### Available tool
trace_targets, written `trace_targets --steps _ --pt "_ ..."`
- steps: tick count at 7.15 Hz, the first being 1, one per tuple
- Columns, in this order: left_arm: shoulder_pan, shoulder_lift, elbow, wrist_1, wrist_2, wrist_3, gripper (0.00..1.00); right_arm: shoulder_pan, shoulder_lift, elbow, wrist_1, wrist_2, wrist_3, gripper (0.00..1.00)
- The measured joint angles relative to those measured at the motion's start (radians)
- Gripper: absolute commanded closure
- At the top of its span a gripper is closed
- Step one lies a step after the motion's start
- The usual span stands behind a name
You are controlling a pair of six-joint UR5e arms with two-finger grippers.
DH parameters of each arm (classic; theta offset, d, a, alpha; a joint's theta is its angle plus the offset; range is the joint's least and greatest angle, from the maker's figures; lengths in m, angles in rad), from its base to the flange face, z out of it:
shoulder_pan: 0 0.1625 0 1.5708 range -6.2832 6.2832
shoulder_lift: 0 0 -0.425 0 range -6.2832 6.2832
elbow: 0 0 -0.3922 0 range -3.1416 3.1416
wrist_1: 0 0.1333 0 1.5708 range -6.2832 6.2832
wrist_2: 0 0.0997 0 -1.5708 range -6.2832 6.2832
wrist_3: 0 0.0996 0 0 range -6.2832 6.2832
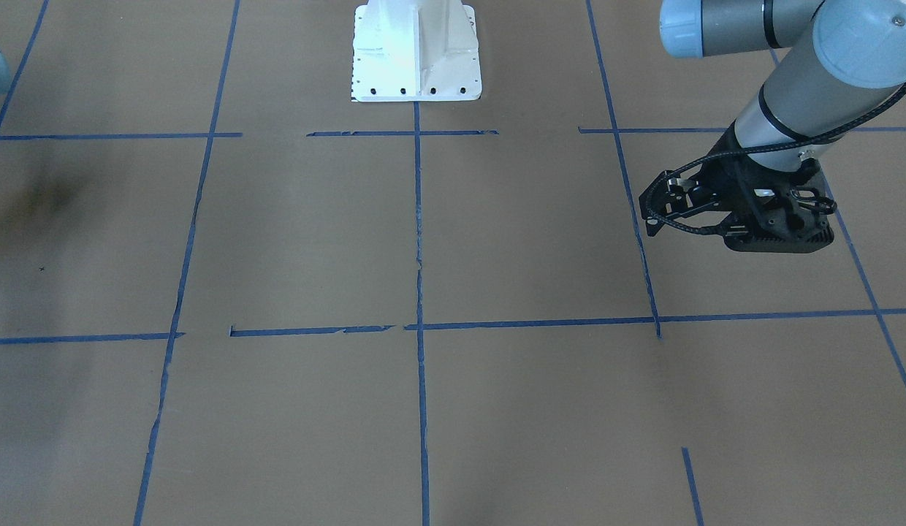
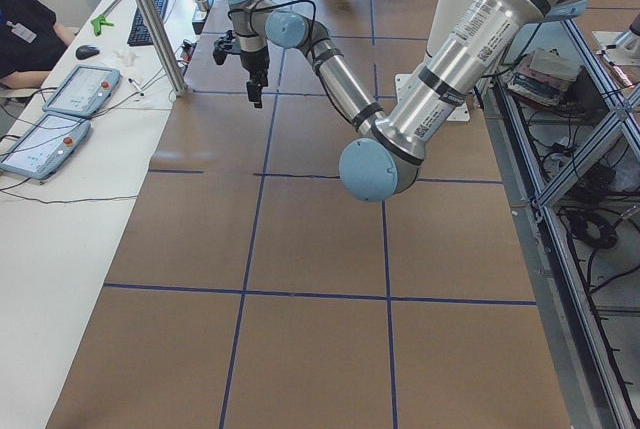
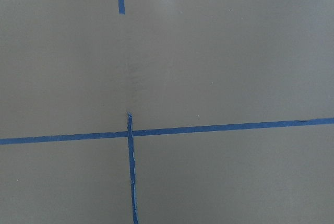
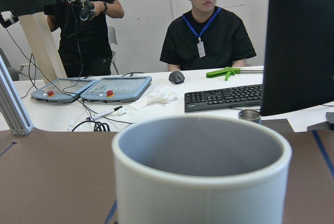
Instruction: Left arm hands cup to right arm to dump lemon
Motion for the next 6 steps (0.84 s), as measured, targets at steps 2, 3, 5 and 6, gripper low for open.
trace_targets --steps 2,3,5,6 --pt "0.001 -0.001 -0.001 0.0 0.0 -0.003 0.0 -0.139 0.203 0.005 -0.229 -0.163 -0.001 0.34" --pt "0.001 -0.002 -0.001 0.0 0.0 -0.003 0.0 -0.212 0.339 0.004 -0.383 -0.253 -0.002 0.34" --pt "0.002 -0.005 0.0 0.0 -0.001 -0.003 0.0 -0.359 0.584 -0.005 -0.689 -0.459 -0.05 0.39" --pt "0.003 -0.006 0.001 0.0 -0.001 -0.007 0.0 -0.412 0.656 -0.01 -0.775 -0.52 -0.081 0.37"
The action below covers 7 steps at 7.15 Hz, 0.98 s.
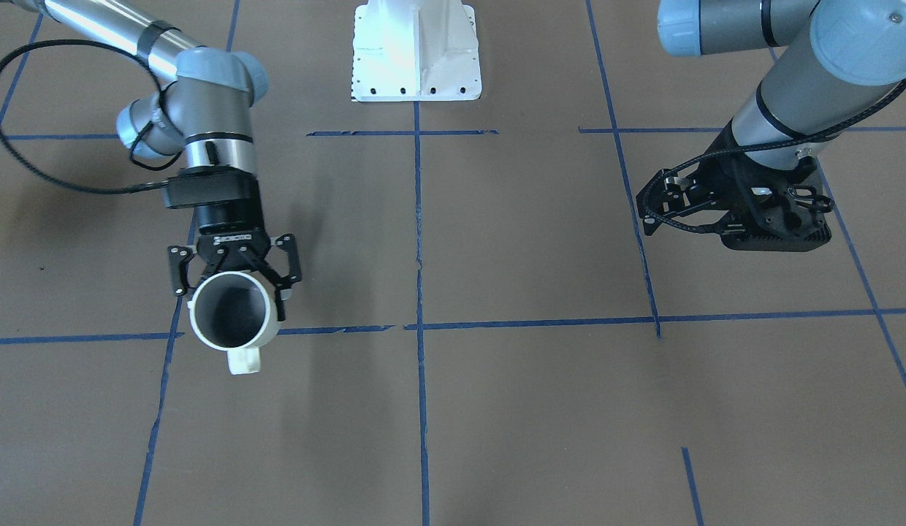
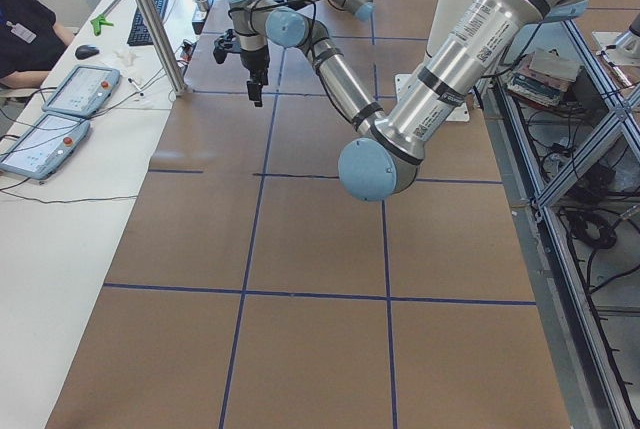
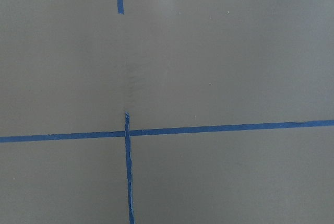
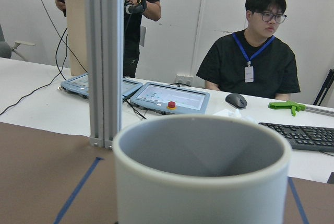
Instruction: Left arm hands cup to right arm to dump lemon
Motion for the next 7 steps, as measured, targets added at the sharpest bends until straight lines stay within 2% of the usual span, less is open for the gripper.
trace_targets --steps 1,4,7 --pt "0.001 -0.012 0.004 0.0 0.0 -0.021 0.0 -0.053 0.06 -0.028 -0.036 -0.062 -0.011 0.35" --pt "0.042 -0.089 0.023 -0.001 0.0 -0.163 0.0 -0.169 0.272 -0.227 -0.051 -0.214 0.022 0.3" --pt "0.111 -0.215 0.08 -0.001 0.0 -0.331 0.0 -0.218 0.359 -0.304 -0.054 -0.272 0.102 0.28"
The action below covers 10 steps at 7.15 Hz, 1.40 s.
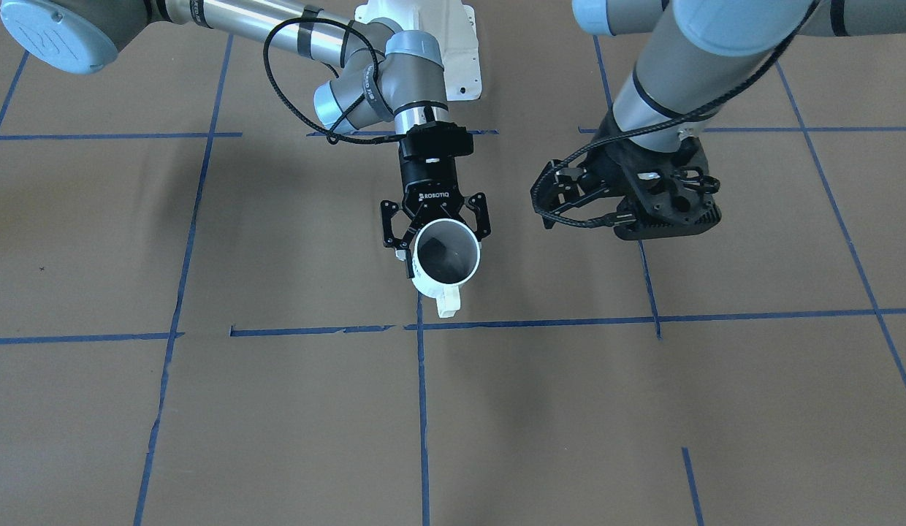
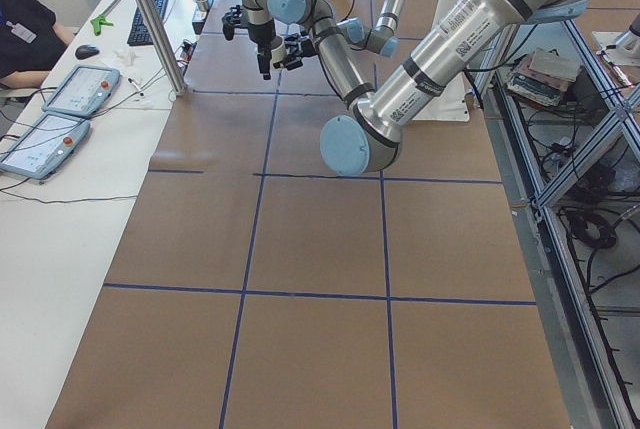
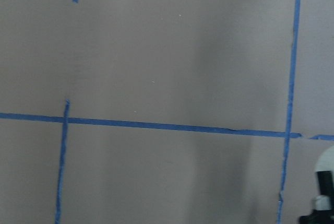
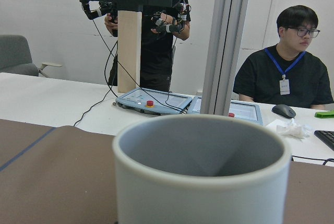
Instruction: Left arm hands cup to right arm to dump lemon
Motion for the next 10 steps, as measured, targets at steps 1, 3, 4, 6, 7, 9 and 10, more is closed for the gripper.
trace_targets --steps 1,3,4,6,7,9,10 --pt "0.025 -0.035 0.018 -0.001 0.0 -0.049 0.0 -0.004 0.006 -0.005 0.0 -0.006 0.008 0.28" --pt "0.048 -0.093 0.072 -0.003 -0.001 -0.111 0.0 -0.016 0.009 -0.007 0.004 -0.023 0.014 0.27" --pt "0.051 -0.103 0.09 -0.005 -0.001 -0.123 0.0 -0.026 0.008 -0.006 0.006 -0.04 0.015 0.27" --pt "0.052 -0.109 0.123 -0.014 -0.001 -0.131 0.0 -0.046 0.008 -0.002 0.009 -0.059 0.017 0.27" --pt "0.052 -0.11 0.134 -0.019 -0.001 -0.132 0.0 -0.05 0.007 0.0 0.009 -0.061 0.017 0.27" --pt "0.06 -0.113 0.146 -0.038 -0.001 -0.155 0.02 -0.053 0.007 0.002 0.009 -0.063 0.016 0.27" --pt "0.071 -0.114 0.16 -0.063 0.0 -0.177 0.03 -0.053 0.007 0.002 0.009 -0.063 0.016 0.26"
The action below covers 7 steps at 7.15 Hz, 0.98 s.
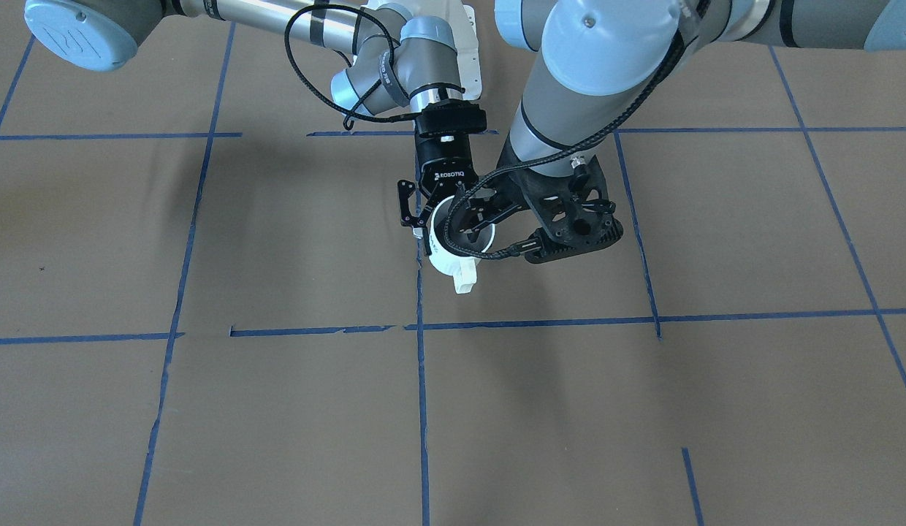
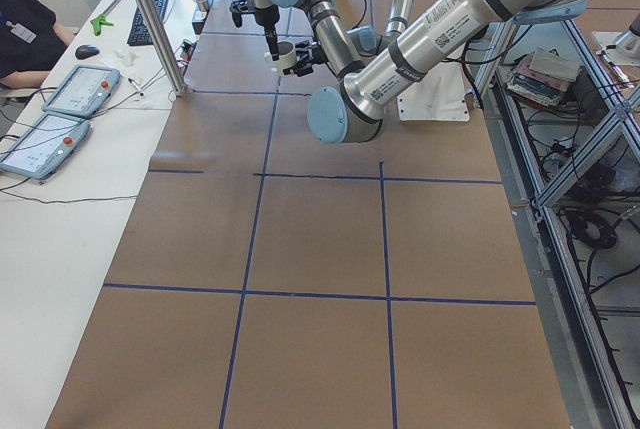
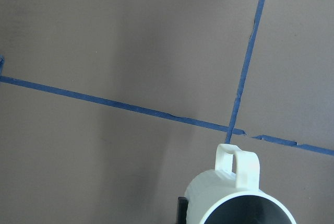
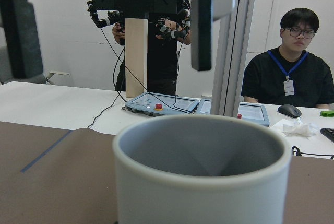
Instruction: Left arm hands cup to right arm to dump lemon
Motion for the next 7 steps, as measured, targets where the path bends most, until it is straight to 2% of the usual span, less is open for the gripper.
trace_targets --steps 5,7 --pt "0.027 0.006 0.018 -0.023 0.0 -0.015 0.09 0.001 0.001 0.007 0.001 0.0 -0.011 0.26" --pt "0.039 0.008 0.019 -0.023 0.0 -0.015 0.17 0.001 -0.001 0.009 0.001 0.0 -0.012 0.26"
